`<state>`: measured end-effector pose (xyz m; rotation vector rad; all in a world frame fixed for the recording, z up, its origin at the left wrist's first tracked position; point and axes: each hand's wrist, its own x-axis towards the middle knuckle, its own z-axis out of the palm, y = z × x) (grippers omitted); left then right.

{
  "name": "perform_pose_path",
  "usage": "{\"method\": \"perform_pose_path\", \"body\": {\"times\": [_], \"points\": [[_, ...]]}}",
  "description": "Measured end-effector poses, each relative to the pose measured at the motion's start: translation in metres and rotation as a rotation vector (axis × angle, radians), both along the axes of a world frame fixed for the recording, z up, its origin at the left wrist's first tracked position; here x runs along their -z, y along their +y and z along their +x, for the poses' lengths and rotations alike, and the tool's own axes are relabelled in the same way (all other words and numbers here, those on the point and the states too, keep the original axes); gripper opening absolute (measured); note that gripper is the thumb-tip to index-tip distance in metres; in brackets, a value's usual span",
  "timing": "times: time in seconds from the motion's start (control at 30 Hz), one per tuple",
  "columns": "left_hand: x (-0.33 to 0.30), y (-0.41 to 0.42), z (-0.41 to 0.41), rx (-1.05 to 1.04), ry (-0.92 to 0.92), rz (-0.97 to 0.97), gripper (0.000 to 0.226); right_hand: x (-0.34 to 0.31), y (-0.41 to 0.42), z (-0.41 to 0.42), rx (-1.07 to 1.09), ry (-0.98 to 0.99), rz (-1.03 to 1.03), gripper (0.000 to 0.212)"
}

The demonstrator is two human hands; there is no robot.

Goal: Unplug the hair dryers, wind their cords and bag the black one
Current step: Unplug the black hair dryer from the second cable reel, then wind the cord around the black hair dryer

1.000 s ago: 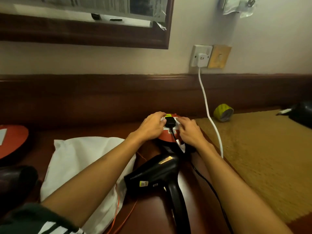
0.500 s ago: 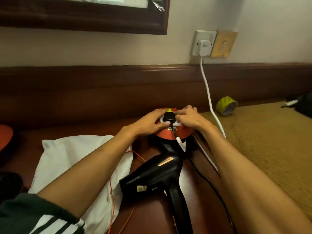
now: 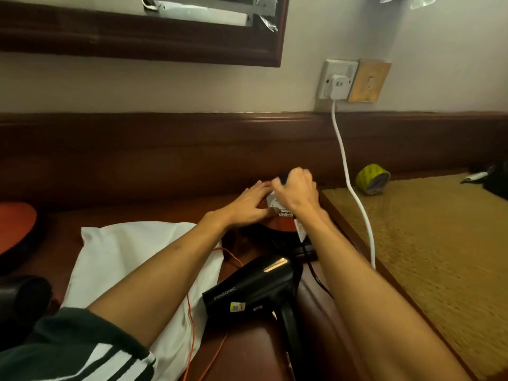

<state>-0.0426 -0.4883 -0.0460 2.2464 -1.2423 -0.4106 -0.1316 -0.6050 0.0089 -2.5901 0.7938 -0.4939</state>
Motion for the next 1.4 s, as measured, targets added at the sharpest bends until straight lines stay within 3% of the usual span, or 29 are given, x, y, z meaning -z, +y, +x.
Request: {"method": "perform_pose_path", "body": {"times": [0.13, 0.23, 0.4, 0.6, 0.7, 0.87, 1.03, 1.13, 1.27, 1.33, 1.4], "points": [[-0.008, 0.001, -0.003, -0.048, -0.016, 0.071, 0.077, -0.034, -0.021, -0.019, -0.001, -0.075, 0.193, 0.036], [-0.018, 0.009, -0.021, -0.122, -0.062, 0.057, 0.076, -0.037, -0.029, -0.057, 0.01, 0.025, 0.163, 0.036], [-0.041, 0.044, -0.081, -0.164, -0.097, -0.069, 0.054, 0.002, -0.026, -0.115, -0.015, 0.163, 0.259, 0.037], [-0.036, 0.087, -0.131, -0.039, 0.055, 0.089, 0.077, 0.046, -0.001, -0.147, -0.121, 0.134, 0.349, 0.031], [-0.028, 0.096, -0.146, 0.003, 0.066, 0.109, 0.076, 0.054, 0.006, -0.154, -0.099, 0.061, 0.355, 0.028], [-0.024, 0.105, -0.158, 0.011, 0.118, -0.049, 0.065, 0.05, 0.008, -0.168, -0.107, 0.045, 0.311, 0.043], [-0.027, 0.118, -0.157, -0.071, 0.136, -0.236, 0.061, 0.039, 0.019, -0.204, -0.149, -0.072, 0.196, 0.039], [-0.037, 0.126, -0.148, -0.19, 0.052, -0.313, 0.062, 0.025, 0.048, -0.243, -0.274, -0.236, 0.423, 0.033], [-0.057, 0.143, -0.134, -0.35, 0.016, -0.332, 0.082, 0.004, 0.075, -0.277, -0.423, -0.147, 0.647, 0.024], [-0.063, 0.153, -0.13, -0.423, 0.036, -0.346, 0.072, -0.009, 0.068, -0.291, -0.508, -0.091, 0.809, 0.018], [-0.066, 0.168, -0.125, -0.493, 0.111, -0.363, 0.059, -0.016, 0.057, -0.295, -0.538, -0.161, 0.886, 0.013]]}}
